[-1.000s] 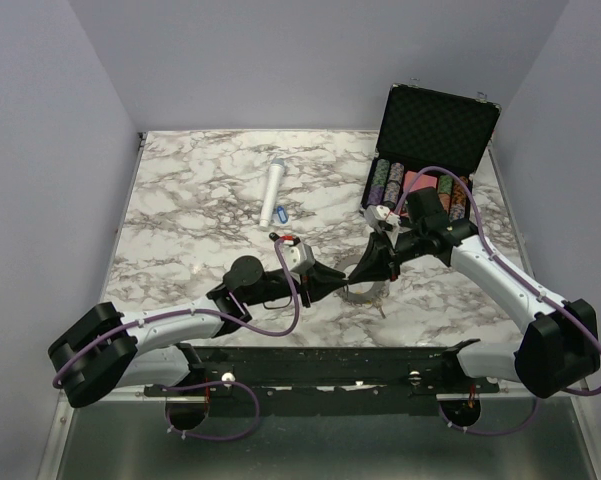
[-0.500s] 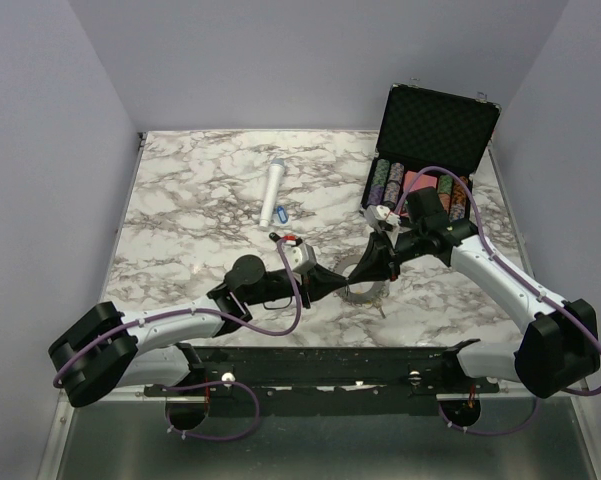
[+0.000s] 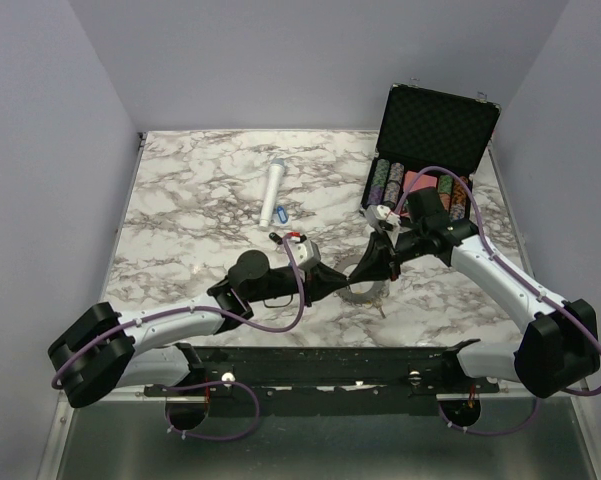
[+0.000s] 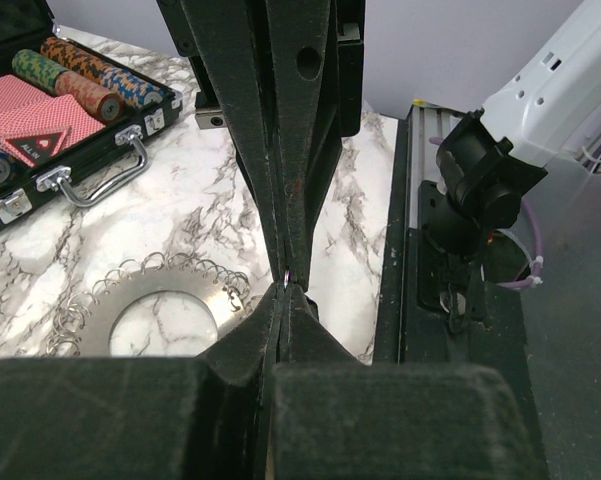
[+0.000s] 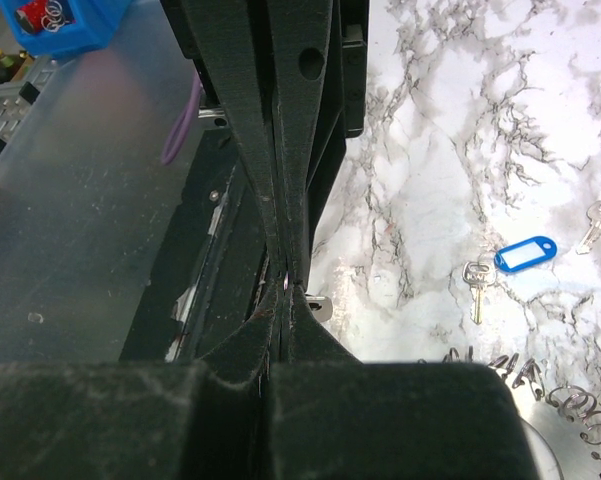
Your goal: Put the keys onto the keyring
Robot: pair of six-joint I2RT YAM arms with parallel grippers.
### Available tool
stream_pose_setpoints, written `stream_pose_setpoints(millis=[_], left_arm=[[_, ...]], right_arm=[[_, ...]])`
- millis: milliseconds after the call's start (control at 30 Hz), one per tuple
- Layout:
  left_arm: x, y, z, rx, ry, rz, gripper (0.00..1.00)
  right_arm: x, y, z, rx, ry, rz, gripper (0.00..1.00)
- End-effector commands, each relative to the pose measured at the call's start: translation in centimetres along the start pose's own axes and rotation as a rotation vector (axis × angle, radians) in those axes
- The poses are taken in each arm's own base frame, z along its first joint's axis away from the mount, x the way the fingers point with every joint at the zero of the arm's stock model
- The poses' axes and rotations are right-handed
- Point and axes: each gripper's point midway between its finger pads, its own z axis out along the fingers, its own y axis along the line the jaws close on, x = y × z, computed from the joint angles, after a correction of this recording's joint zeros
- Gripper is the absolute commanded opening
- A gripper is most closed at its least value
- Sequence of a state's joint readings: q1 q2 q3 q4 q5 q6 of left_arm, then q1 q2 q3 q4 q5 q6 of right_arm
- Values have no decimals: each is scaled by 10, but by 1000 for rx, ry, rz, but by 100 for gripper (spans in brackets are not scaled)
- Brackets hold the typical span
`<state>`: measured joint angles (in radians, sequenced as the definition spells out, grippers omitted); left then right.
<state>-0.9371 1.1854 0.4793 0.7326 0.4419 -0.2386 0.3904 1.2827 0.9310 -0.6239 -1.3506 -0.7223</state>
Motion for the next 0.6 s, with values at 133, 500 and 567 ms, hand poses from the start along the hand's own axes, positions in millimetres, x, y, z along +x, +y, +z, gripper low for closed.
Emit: stream_pose_setpoints(millis=[133,500,567], left_arm=[[-19,-1,-13,-50,-50,-7,50],[-8,7,-49,-169,-101,-33,75],[-6,5,-51,-171,-92,-56,74]], right_arm=[[-4,1,0,-1,-4,-40,0],[-10,-9,-31,116,-10,-69,0],[-12,-15,-44,186,14,-82,0]])
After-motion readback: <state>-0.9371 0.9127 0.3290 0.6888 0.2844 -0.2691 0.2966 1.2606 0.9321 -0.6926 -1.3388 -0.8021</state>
